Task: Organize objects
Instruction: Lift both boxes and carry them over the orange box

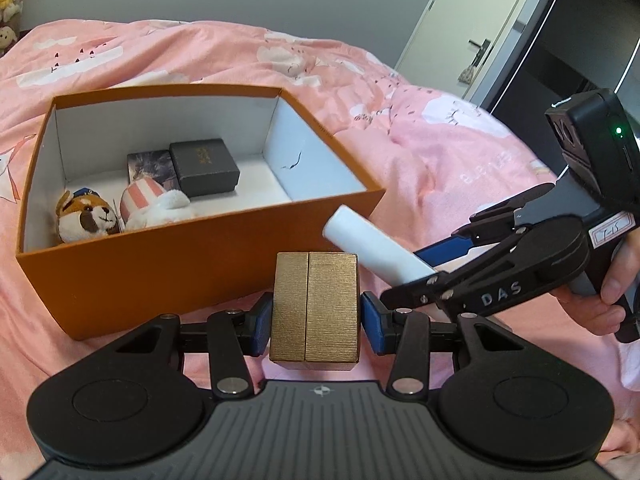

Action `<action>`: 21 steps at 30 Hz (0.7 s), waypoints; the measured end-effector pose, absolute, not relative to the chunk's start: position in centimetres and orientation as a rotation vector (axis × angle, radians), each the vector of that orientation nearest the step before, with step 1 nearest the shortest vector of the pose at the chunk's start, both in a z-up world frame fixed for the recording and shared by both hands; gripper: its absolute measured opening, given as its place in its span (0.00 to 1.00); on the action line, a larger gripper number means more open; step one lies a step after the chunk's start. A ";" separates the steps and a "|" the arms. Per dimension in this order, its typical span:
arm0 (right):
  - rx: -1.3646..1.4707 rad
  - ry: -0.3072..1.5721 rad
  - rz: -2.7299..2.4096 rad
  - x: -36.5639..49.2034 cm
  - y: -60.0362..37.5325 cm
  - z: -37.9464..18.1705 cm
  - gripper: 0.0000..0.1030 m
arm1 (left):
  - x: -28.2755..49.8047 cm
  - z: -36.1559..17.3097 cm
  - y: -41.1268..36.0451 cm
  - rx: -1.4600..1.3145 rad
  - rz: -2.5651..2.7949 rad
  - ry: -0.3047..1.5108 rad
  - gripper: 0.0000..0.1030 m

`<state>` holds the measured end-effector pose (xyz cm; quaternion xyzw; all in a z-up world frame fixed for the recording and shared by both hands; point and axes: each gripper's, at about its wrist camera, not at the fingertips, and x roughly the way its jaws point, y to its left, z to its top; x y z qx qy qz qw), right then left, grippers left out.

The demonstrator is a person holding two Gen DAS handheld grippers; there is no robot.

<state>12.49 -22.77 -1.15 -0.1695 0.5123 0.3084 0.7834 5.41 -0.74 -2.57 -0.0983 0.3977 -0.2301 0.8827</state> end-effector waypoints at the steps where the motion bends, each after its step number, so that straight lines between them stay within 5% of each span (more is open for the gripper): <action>1: -0.348 1.098 0.672 12.4 -22.9 -0.5 0.58 | 5.3 -2.3 -0.5 -0.219 -0.485 0.824 0.50; 21: -0.158 0.941 0.673 19.1 -19.7 6.4 0.58 | 11.0 4.9 4.4 -0.349 -0.384 0.661 0.50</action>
